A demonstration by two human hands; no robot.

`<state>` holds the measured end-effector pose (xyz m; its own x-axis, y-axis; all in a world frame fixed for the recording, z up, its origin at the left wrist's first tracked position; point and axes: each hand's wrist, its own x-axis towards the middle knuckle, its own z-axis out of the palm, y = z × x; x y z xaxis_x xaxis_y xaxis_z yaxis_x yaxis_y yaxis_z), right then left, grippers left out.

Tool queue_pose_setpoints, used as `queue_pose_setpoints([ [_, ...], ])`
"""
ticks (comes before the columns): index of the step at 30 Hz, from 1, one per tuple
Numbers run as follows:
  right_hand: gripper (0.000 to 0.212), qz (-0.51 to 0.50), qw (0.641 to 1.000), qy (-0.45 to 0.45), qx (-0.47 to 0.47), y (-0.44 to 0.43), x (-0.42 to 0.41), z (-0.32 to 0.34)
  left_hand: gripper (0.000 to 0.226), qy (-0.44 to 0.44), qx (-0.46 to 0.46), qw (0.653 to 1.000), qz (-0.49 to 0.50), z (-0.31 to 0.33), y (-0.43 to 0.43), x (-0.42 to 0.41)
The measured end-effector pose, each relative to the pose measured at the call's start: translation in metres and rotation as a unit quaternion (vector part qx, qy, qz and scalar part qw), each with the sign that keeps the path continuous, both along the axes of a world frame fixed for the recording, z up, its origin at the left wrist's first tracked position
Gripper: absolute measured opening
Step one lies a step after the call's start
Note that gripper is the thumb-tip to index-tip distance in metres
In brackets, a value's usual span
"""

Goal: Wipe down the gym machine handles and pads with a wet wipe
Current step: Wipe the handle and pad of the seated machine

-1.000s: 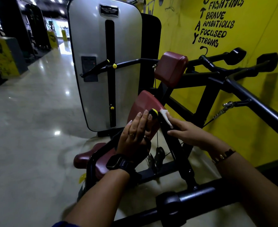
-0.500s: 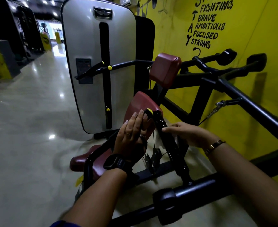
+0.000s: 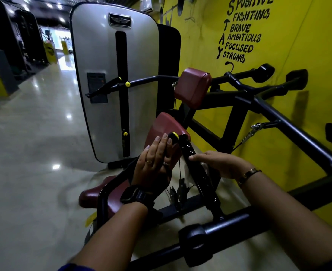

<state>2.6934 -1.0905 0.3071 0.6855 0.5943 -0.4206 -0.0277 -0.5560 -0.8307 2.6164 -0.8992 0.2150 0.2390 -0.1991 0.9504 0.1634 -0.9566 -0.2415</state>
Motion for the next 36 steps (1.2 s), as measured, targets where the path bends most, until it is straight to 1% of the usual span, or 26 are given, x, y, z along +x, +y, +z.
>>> queue_pose_setpoints([
  [2,0.036,-0.012,1.000,-0.024,0.011,0.002,0.000,0.000,0.049,-0.001,-0.003,1.000,-0.004,0.001,0.000,0.000],
  [5,0.032,-0.019,0.994,-0.055,0.090,0.005,0.003,-0.001,0.048,-0.010,0.009,1.000,0.001,-0.001,0.000,0.001],
  [7,0.031,-0.017,0.991,-0.050,0.121,0.004,0.003,0.000,0.047,-0.017,0.014,1.000,0.005,0.000,0.000,0.002],
  [9,0.038,-0.010,0.995,-0.013,0.101,0.001,0.004,0.001,0.047,-0.017,0.014,1.000,-0.003,0.001,0.000,0.002],
  [11,0.053,-0.001,0.999,0.024,0.036,-0.002,0.004,0.002,0.046,-0.018,0.012,1.000,-0.011,0.000,0.001,0.001],
  [12,0.059,0.002,1.000,0.026,0.003,-0.003,0.003,0.003,0.046,-0.020,0.012,1.000,-0.013,0.000,0.001,0.002],
  [14,0.065,0.002,0.999,0.000,-0.033,-0.004,0.005,0.004,0.046,-0.023,0.015,1.000,-0.014,0.000,0.001,0.002],
  [16,0.060,0.000,0.999,-0.035,-0.015,-0.004,0.007,0.004,0.046,-0.021,0.017,1.000,-0.009,0.000,0.000,0.001],
  [18,0.042,-0.006,0.997,-0.053,0.052,-0.003,0.009,0.002,0.046,-0.019,0.017,1.000,-0.003,0.000,0.002,0.001],
  [20,0.033,-0.020,0.993,-0.046,0.109,-0.001,0.008,0.002,0.046,-0.016,0.013,1.000,-0.006,-0.001,0.002,0.002],
  [21,0.031,-0.022,0.993,-0.028,0.113,-0.002,0.008,0.001,0.046,-0.018,0.015,1.000,-0.005,-0.001,0.001,0.002],
  [22,0.032,-0.013,0.996,-0.005,0.094,-0.003,0.006,0.003,0.046,-0.021,0.017,1.000,-0.003,-0.001,0.001,0.002],
  [23,0.041,0.005,0.999,0.013,0.052,-0.004,0.005,0.003,0.045,-0.024,0.020,1.000,0.001,-0.002,0.002,0.003],
  [25,0.060,0.040,0.996,0.009,-0.077,-0.007,0.001,0.004,0.045,-0.027,0.028,0.999,0.006,-0.001,0.003,0.003],
  [26,0.061,0.050,0.989,-0.007,-0.137,-0.009,0.000,0.005,0.045,-0.029,0.032,0.999,0.009,-0.001,0.003,0.003],
  [27,0.057,0.052,0.983,-0.019,-0.173,-0.010,-0.002,0.006,0.045,-0.033,0.036,0.999,0.012,0.000,0.003,0.003],
  [28,0.051,0.047,0.982,-0.020,-0.180,-0.012,-0.003,0.006,0.044,-0.038,0.038,0.998,0.011,0.000,0.003,0.003],
  [29,0.050,0.044,0.986,-0.009,-0.162,-0.013,-0.003,0.007,0.044,-0.042,0.037,0.998,0.009,0.001,0.002,0.003],
  [31,0.054,0.040,0.996,0.008,-0.075,-0.014,0.000,0.007,0.044,-0.044,0.032,0.999,0.006,0.002,0.001,0.003],
  [33,0.048,0.018,1.000,-0.005,0.010,-0.014,0.001,0.005,0.045,-0.036,0.024,0.999,0.001,0.002,-0.001,0.001],
  [35,0.042,0.010,0.999,-0.003,0.053,-0.013,-0.001,0.005,0.046,-0.025,0.012,1.000,-0.001,0.002,-0.002,0.001],
  [36,0.042,0.017,0.999,0.005,0.044,-0.013,-0.003,0.006,0.046,-0.022,0.010,1.000,-0.001,0.002,-0.002,0.001],
])
